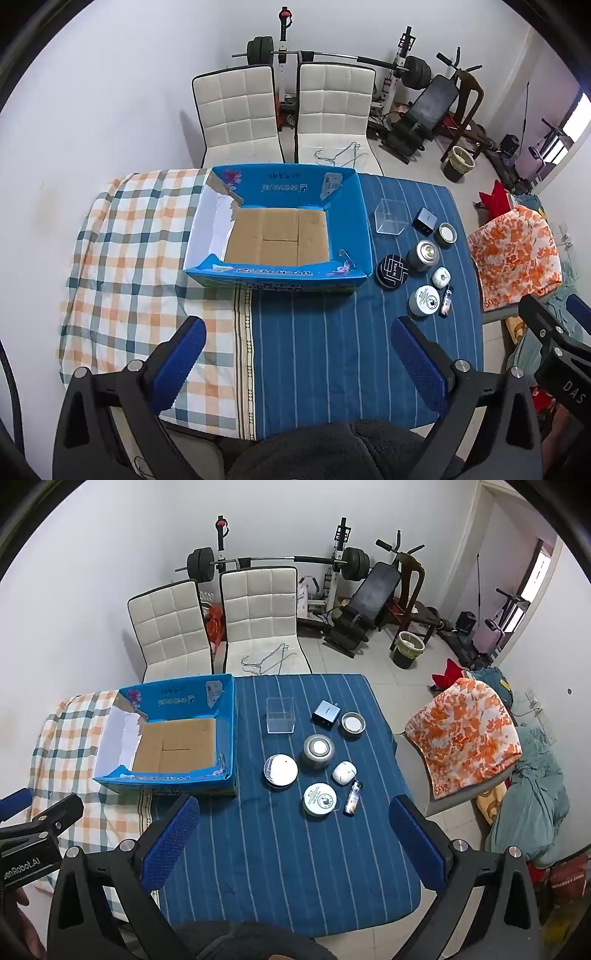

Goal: Organize rigid objects

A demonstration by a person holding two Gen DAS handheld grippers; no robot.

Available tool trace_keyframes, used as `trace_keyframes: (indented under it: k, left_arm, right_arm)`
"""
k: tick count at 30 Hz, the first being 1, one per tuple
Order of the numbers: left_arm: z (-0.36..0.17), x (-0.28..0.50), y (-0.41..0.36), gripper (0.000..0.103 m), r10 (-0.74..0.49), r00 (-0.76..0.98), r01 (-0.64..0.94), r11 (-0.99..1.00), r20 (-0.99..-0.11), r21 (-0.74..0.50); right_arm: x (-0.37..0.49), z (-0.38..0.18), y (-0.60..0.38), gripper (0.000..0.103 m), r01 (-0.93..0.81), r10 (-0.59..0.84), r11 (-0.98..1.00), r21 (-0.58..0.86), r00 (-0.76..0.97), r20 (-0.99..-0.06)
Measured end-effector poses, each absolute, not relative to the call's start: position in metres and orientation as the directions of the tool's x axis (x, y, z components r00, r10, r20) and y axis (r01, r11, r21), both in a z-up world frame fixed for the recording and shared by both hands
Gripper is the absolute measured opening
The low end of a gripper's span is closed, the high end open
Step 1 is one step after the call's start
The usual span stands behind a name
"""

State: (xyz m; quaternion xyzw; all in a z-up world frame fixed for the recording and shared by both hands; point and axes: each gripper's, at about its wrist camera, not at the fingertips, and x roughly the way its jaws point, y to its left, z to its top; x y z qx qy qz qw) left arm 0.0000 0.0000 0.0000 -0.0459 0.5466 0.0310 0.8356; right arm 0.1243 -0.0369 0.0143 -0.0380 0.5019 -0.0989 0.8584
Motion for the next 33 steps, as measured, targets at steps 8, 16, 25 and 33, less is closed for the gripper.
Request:
trace_keyframes:
  k: [8,16,25,33]
  left_arm:
    - [0.001,0.000,0.001,0.103,-0.003,0.409,-0.102,0.994,-0.913,-0.049]
    - [0.012,0.004,0.009,0.103,0.000,0.415,-0.096,0.994,-0.910,-0.044]
    - [0.014,0.002,0.007,0.103,0.009,0.423,-0.105,0.994,-0.906,-0.040]
    - [0.013,0.001,0.007,0.103,0.011,0.426,-0.104,0.994,-0.905,-0.037]
  right_arm:
    - [0.123,0.015,-0.035,0.103,0.129,-0.212,0.977,-0.170,0.487,-0.847]
    - [0.121,0.015,-0.025,0.103,0.132,-0.214,0.977,-0.170,0.492,-0.844]
    - [0.123,0.024,-0.030,0.103,0.126,-0.208,0.978,-0.167,0.494,-0.844]
    - [0.122,0.027,-0.030,0.103,0.128,-0.209,0.978,-0.167,0.502,-0.839]
